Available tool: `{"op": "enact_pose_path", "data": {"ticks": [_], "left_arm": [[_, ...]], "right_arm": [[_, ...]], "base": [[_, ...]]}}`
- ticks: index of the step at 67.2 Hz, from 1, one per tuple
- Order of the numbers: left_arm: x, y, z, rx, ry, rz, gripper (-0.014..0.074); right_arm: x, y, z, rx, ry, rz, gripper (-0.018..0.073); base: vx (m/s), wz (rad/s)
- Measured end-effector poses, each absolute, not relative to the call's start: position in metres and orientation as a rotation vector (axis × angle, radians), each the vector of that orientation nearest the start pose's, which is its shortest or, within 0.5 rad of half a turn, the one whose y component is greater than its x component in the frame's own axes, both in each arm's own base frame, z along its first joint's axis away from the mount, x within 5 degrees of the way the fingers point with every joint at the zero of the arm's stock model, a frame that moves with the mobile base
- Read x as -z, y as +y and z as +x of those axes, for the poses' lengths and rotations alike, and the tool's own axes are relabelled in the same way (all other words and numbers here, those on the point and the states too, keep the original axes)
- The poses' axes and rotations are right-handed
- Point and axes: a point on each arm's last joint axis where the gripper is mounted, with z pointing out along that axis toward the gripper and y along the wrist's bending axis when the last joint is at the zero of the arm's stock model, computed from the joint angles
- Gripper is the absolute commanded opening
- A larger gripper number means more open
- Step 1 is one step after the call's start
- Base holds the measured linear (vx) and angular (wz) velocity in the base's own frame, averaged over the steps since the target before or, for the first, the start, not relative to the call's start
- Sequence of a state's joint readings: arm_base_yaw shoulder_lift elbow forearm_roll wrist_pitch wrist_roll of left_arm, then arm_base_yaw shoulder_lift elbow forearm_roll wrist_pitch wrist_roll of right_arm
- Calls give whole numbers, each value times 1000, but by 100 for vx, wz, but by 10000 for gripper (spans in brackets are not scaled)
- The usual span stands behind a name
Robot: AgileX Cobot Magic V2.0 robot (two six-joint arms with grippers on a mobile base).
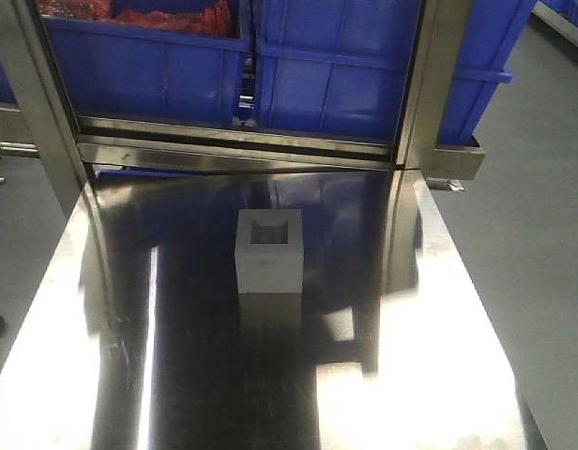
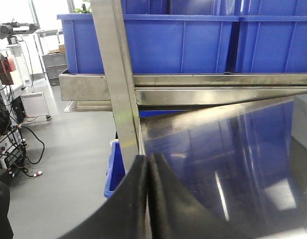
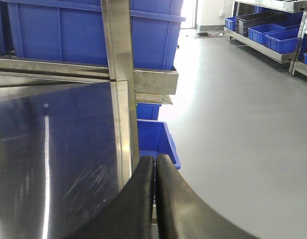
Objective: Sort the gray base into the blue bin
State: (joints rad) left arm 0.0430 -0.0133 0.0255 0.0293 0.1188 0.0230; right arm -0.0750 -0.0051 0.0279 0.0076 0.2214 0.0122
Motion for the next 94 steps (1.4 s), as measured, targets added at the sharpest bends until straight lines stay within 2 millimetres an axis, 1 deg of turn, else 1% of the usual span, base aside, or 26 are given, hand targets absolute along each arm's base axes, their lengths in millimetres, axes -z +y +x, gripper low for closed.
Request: {"op": "enact_pose_path", "data": {"ticks": [18, 31, 34, 38, 46, 51, 56, 62, 65, 70, 75, 78, 82, 85, 89, 90, 92, 94], "left_arm": [[-195, 3, 56, -76, 1611, 5, -6], [-201, 3, 56, -68, 1575, -3, -6], [-208, 2, 55, -50, 1560, -19, -6], [-223, 2, 52, -34, 1520, -33, -6], [-262, 2, 48, -35, 1452, -31, -6], [-286, 2, 52, -35, 1484, -32, -6], [-305, 3, 64, -39, 1590, -29, -6], [-316, 4, 82, -44, 1751, -23, -6], [-318, 4, 91, -44, 1820, -22, -6], [-320, 4, 104, -42, 1891, -23, -6], [-320, 5, 112, -41, 1929, -24, 2], [-318, 5, 114, -41, 1943, -24, 20], [-317, 5, 115, -41, 1951, -24, 74], [-317, 5, 115, -41, 1952, -24, 131], [-318, 5, 115, -41, 1951, -24, 254], [-318, 5, 115, -41, 1951, -24, 304], [-318, 5, 115, -41, 1951, -24, 357], [-318, 5, 115, -41, 1951, -24, 447]], "right_arm": [[-184, -4, 56, 39, 1726, 80, -5], [-184, -4, 56, 39, 1726, 80, -5], [-184, -4, 56, 39, 1726, 80, -5], [-184, -4, 56, 39, 1726, 80, -5], [-184, -4, 56, 39, 1726, 80, -5], [-184, -4, 56, 39, 1726, 80, -5], [-184, -4, 56, 39, 1726, 80, -5], [-184, -4, 56, 39, 1726, 80, -5], [-184, -4, 56, 39, 1726, 80, -5], [-184, -4, 56, 39, 1726, 80, -5], [-184, -4, 56, 39, 1726, 80, -5], [-184, -4, 56, 39, 1726, 80, -5], [-184, -4, 56, 39, 1726, 80, -5], [-184, -4, 56, 39, 1726, 80, -5], [-184, -4, 56, 39, 1726, 80, -5], [-184, -4, 56, 39, 1726, 80, -5], [-184, -4, 56, 39, 1726, 80, -5], [-184, -4, 56, 39, 1726, 80, -5]], "base": [[0, 0], [0, 0], [0, 0], [0, 0], [0, 0], [0, 0], [0, 0], [0, 0], [0, 0], [0, 0], [0, 0], [0, 0], [0, 0], [0, 0], [0, 0], [0, 0], [0, 0], [0, 0]]}}
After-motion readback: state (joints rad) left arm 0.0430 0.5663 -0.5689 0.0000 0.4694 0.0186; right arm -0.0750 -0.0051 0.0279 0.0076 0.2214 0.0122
